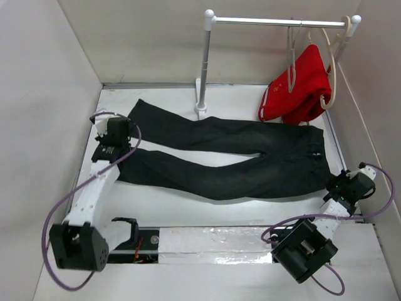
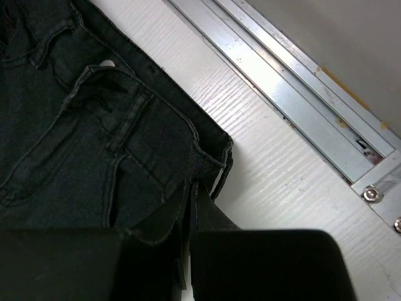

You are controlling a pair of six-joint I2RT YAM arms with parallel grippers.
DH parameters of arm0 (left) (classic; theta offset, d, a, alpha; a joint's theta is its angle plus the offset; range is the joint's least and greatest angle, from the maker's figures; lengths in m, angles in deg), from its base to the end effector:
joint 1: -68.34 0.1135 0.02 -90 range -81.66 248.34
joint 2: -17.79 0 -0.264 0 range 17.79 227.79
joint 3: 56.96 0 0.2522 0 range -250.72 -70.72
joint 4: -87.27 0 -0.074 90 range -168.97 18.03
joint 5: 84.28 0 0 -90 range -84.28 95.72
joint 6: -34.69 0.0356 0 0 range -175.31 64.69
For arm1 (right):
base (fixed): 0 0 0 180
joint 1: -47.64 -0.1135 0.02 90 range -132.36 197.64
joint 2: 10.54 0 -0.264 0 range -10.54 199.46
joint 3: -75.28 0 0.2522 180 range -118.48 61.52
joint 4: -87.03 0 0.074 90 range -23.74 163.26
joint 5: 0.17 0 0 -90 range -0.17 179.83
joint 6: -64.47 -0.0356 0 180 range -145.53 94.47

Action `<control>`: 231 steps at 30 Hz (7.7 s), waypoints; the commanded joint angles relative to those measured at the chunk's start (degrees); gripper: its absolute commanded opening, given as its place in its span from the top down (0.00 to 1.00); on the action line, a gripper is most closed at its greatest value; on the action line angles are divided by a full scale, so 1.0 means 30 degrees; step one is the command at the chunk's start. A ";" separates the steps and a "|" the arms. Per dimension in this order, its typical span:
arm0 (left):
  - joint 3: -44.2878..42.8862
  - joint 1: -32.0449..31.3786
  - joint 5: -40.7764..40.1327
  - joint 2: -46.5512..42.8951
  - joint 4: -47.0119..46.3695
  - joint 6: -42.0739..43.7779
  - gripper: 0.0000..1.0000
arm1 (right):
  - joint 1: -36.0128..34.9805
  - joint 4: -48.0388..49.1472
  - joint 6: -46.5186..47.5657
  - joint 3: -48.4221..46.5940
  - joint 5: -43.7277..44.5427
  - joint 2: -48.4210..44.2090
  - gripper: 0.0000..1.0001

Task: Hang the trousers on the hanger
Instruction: Flatten out the trousers at the center of the board, then fold the trousers at the center of the board.

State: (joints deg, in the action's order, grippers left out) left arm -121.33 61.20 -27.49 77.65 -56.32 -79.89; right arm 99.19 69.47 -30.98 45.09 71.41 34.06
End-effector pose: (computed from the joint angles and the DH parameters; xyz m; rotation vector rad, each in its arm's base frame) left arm 0.2276 -0.0089 0.3068 -0.6345 1.9383 0.2717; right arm 0.1131 -0.1244 0.1790 0.8328 1.9281 -0.1422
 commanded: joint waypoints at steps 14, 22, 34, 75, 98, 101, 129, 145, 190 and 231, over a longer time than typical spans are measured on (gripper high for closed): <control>-0.7420 -0.0287 0.2043 1.0408 -0.2360 -0.0507 0.48 | -0.0777 0.3139 -0.0204 0.0465 -0.0717 -0.0773 1.00; -0.0344 0.1697 0.4532 0.4546 -0.3565 -0.3758 0.63 | -0.0777 0.3314 -0.0319 0.1051 -0.1682 -0.1097 1.00; 0.4534 0.7769 1.0632 0.4070 -0.3391 -0.5662 0.61 | -0.1304 0.3199 0.0320 0.1023 -0.3471 -0.2183 1.00; -0.1558 0.7740 0.8348 -0.2166 -0.2542 -0.7657 1.00 | -0.5373 -1.0805 0.3692 -1.1595 0.4138 -0.8393 1.00; -0.2785 0.6949 0.4831 0.2480 -0.4708 -0.6778 1.00 | -0.8570 -0.6679 0.0296 -0.5511 0.7513 -0.6110 1.00; -0.3721 0.6015 0.3958 0.4209 -0.5148 -0.6486 1.00 | -0.8570 -0.5536 0.0119 -0.5774 0.8156 -0.4358 1.00; -1.8048 0.2117 0.2397 2.0034 -0.4006 -0.2737 0.97 | -0.7310 0.2201 0.0177 -1.0109 0.7252 1.0821 0.99; -1.8557 0.1881 0.3921 1.9868 -0.4385 -0.1475 0.33 | -0.8101 0.3986 -0.0496 -0.9705 0.5676 1.0657 0.02; -0.7299 0.4019 0.6329 1.6642 -0.5973 -0.4909 1.00 | -0.9244 -0.0756 0.3577 -0.1322 -0.0310 -0.4728 0.48; 0.2197 -0.9160 0.6332 0.5032 -1.2387 -0.6340 1.00 | -0.8013 1.0899 -0.4885 0.1809 0.0453 0.7312 0.12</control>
State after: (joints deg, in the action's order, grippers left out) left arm -111.10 36.79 -3.19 90.85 -89.30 -99.63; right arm 76.00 95.66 -40.97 49.09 72.26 54.87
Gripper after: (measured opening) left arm 0.003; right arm 0.886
